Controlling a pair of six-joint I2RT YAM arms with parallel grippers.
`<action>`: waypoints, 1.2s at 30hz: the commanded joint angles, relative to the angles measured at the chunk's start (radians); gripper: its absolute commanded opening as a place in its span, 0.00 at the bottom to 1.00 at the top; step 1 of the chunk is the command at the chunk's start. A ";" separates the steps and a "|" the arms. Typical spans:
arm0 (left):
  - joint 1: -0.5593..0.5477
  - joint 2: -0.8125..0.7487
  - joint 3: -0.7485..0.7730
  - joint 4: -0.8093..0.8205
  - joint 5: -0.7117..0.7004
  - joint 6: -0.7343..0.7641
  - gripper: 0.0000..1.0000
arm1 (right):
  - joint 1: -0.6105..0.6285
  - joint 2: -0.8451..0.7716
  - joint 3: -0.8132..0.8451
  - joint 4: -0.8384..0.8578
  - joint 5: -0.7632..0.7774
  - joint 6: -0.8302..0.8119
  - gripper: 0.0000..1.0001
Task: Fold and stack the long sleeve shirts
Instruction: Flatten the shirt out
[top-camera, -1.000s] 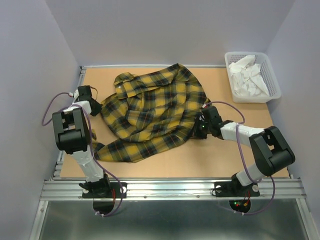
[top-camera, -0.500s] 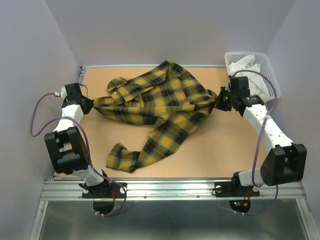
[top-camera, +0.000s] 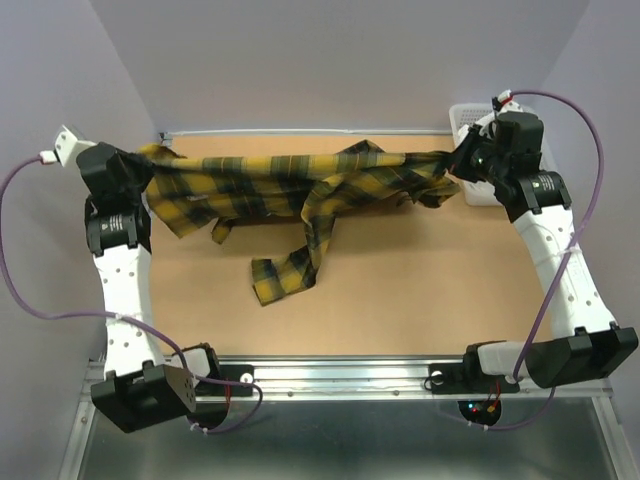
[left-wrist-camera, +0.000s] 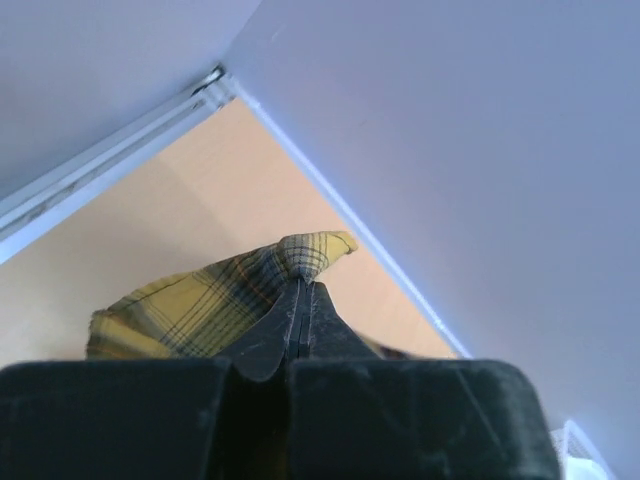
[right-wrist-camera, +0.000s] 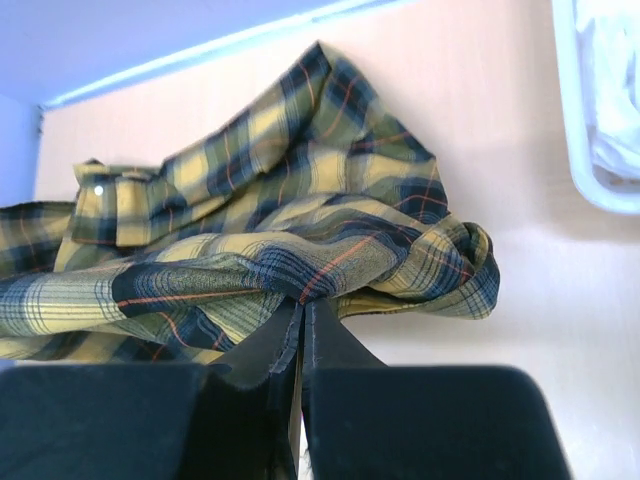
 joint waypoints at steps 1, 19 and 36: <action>0.009 0.021 -0.151 -0.038 -0.030 0.027 0.00 | -0.016 -0.045 -0.078 -0.043 0.051 -0.032 0.01; -0.025 0.079 -0.248 -0.044 0.016 0.090 0.00 | -0.016 0.051 -0.167 -0.078 -0.038 -0.060 0.01; -0.194 0.399 0.040 0.000 0.068 0.145 0.87 | -0.024 0.231 -0.145 -0.052 0.103 -0.009 0.21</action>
